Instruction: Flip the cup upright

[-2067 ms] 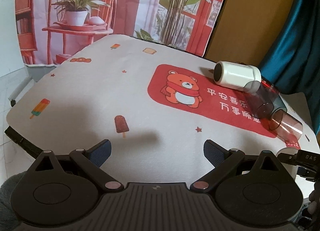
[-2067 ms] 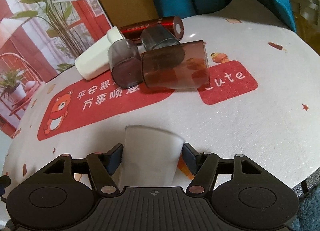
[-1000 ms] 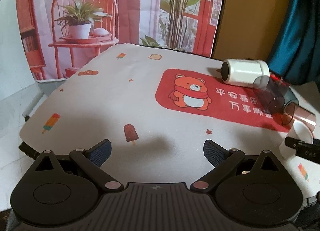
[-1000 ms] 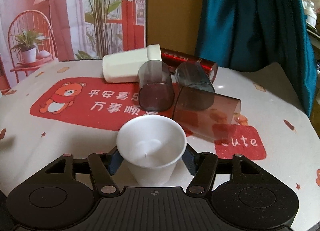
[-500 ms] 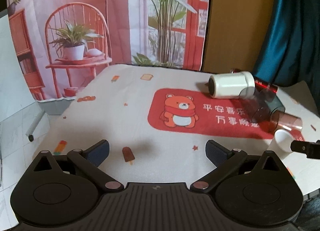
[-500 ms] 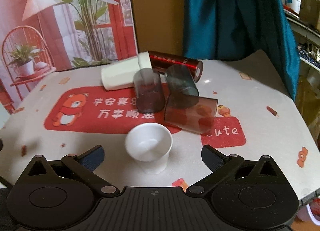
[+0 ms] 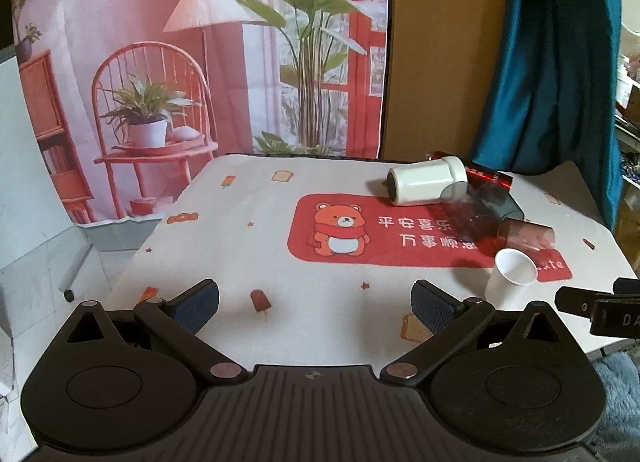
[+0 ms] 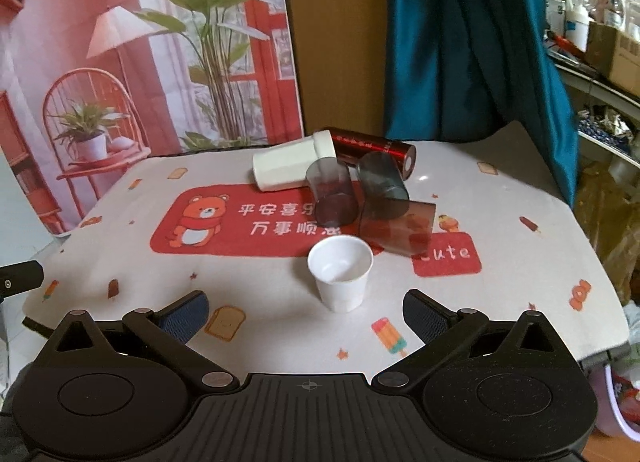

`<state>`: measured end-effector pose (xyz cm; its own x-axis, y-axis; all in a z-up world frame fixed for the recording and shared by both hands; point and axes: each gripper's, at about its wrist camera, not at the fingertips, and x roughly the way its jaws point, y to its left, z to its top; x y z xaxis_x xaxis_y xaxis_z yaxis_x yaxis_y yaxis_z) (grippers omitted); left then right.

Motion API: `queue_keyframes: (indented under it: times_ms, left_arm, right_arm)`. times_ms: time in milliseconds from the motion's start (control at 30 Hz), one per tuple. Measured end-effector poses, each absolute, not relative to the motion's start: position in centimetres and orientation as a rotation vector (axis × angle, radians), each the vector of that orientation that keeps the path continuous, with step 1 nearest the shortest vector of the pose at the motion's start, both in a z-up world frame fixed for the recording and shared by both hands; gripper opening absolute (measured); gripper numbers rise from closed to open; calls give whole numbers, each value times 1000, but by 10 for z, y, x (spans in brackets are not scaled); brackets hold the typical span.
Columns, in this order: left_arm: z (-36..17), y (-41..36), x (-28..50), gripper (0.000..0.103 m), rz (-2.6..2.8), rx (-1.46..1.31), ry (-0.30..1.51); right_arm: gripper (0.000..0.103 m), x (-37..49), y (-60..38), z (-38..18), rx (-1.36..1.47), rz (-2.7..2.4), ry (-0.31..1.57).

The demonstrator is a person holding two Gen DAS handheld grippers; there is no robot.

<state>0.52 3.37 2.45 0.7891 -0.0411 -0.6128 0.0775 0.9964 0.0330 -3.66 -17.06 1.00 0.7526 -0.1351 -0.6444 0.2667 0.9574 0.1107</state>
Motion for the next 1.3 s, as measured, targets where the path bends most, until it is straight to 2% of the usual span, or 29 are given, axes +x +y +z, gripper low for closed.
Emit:
queue_keyframes:
  times_ms: [233,1300]
  left_arm:
    - [17,25,-9,103,-68,101,625]
    - [8,31,-3,103,-38,77,658]
  right_arm:
    - [103,-58,-161,10,134,-252,673]
    - [103,-51,-167,-2,142,-275,704]
